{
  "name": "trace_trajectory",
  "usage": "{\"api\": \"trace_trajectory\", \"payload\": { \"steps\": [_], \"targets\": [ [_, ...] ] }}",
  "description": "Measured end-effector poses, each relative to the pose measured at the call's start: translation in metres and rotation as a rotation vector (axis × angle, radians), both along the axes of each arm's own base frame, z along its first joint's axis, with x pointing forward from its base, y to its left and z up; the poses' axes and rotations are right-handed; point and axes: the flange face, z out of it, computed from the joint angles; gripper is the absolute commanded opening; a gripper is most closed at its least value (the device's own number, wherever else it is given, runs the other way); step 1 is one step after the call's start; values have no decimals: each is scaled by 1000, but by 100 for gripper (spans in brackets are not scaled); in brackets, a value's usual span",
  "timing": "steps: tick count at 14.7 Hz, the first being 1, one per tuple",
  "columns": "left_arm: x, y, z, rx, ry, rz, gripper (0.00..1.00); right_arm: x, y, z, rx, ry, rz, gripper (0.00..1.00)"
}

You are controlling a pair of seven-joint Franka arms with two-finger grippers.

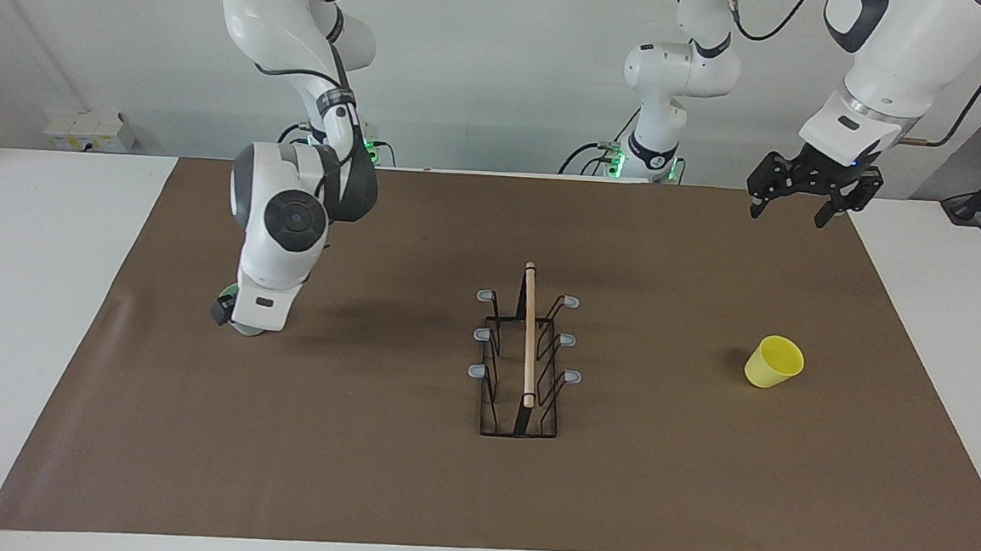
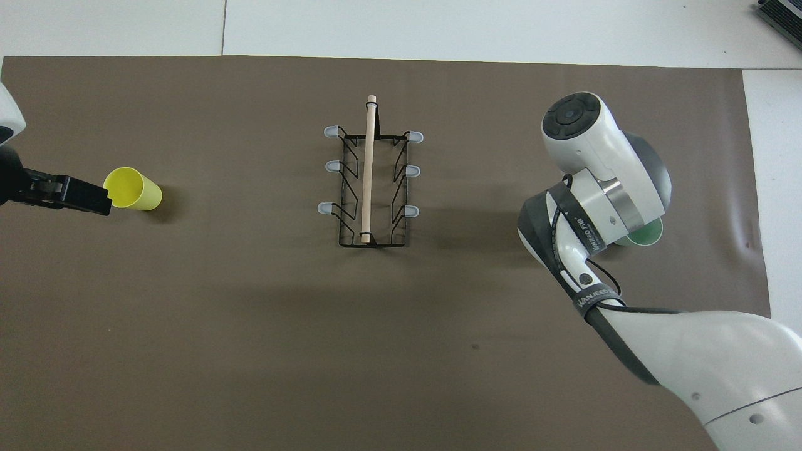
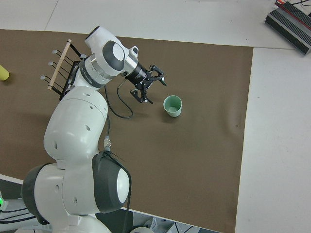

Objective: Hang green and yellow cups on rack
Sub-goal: 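Move the right gripper over the pale green cup and open it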

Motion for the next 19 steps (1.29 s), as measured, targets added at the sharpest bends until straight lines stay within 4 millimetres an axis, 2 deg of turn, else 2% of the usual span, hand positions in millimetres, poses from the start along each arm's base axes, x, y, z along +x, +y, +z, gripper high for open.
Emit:
{"api": "trace_trajectory", "payload": {
  "steps": [2, 6, 9, 11, 14, 19],
  "targets": [
    [0, 0, 0, 0, 0, 0, 100, -4, -1, -19, -61, 88, 137, 100],
    [0, 0, 0, 0, 0, 0, 100, -36, 34, -61, -206, 184, 340, 100],
    [0, 0, 0, 0, 0, 0, 100, -52, 36, -84, -296, 219, 453, 100],
    [0, 0, 0, 0, 0, 0, 100, -57, 32, -93, -328, 233, 484, 100],
    [0, 0, 0, 0, 0, 0, 100, -62, 35, -97, -392, 229, 521, 100],
    [0, 0, 0, 0, 0, 0, 100, -78, 35, -111, -457, 171, 468, 100]
  ]
}}
